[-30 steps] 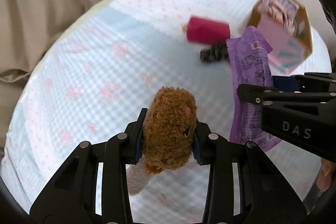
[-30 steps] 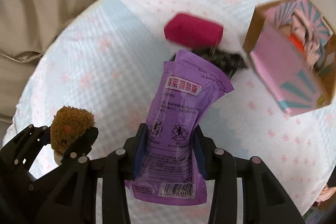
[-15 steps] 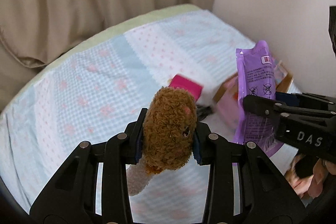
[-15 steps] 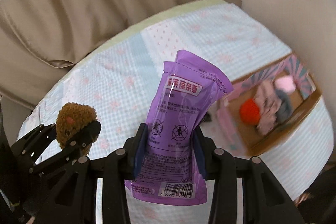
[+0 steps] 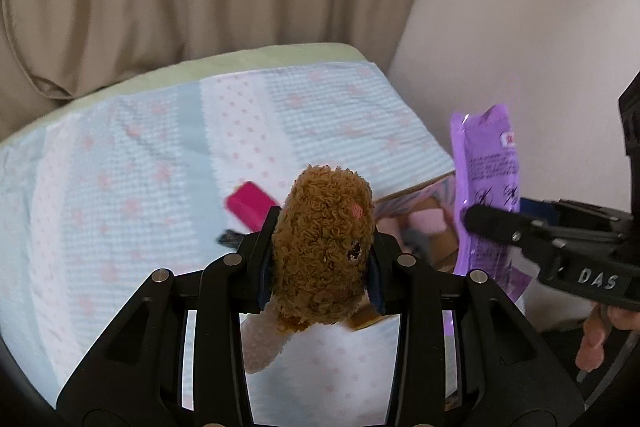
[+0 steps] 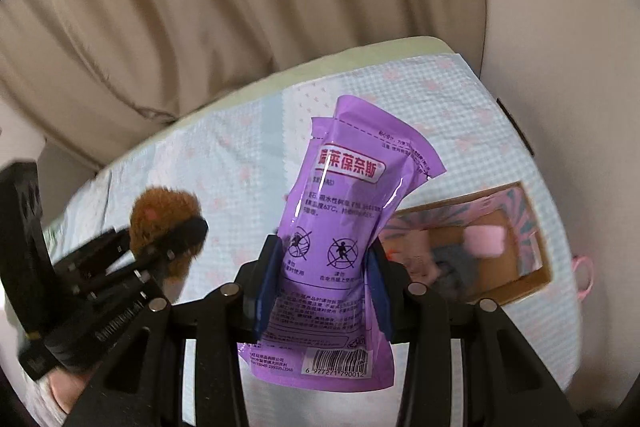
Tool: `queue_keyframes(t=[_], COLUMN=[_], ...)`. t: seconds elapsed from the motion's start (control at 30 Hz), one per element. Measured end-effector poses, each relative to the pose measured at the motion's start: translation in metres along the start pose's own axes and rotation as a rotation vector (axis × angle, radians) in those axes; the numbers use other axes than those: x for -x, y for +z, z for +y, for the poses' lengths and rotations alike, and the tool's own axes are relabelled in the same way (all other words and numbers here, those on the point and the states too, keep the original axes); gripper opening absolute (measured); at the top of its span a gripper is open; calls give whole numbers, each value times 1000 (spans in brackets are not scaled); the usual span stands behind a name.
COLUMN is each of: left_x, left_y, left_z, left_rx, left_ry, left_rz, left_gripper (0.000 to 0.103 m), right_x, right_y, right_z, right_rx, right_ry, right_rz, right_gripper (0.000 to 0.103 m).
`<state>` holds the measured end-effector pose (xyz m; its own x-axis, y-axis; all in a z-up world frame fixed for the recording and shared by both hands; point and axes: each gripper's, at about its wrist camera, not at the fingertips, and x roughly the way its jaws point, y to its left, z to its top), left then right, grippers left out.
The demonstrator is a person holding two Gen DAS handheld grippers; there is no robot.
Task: Organize soft objects
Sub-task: 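Carry the plush toy and purple packet over the box and open both tools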
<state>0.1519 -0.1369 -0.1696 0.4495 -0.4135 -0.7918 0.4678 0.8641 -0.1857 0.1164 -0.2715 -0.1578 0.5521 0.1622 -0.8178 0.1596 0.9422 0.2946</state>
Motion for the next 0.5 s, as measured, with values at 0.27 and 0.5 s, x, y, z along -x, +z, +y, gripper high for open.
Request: queue_keyframes(t=[0.27,0.5], left_x=[-62,-121], left_y=[2,-6], left_z=[-45,-67], left_rx=[113,105], left_ry=[-34,-41], left_rz=[87,184], left_gripper=[33,33], right_x=[-22,-54], right_y=[3,-1], right_z=[-92,-150], right_rx=[16,-16], right_ry=[-20,-88], right_rz=[98,156], right_gripper=[38,38])
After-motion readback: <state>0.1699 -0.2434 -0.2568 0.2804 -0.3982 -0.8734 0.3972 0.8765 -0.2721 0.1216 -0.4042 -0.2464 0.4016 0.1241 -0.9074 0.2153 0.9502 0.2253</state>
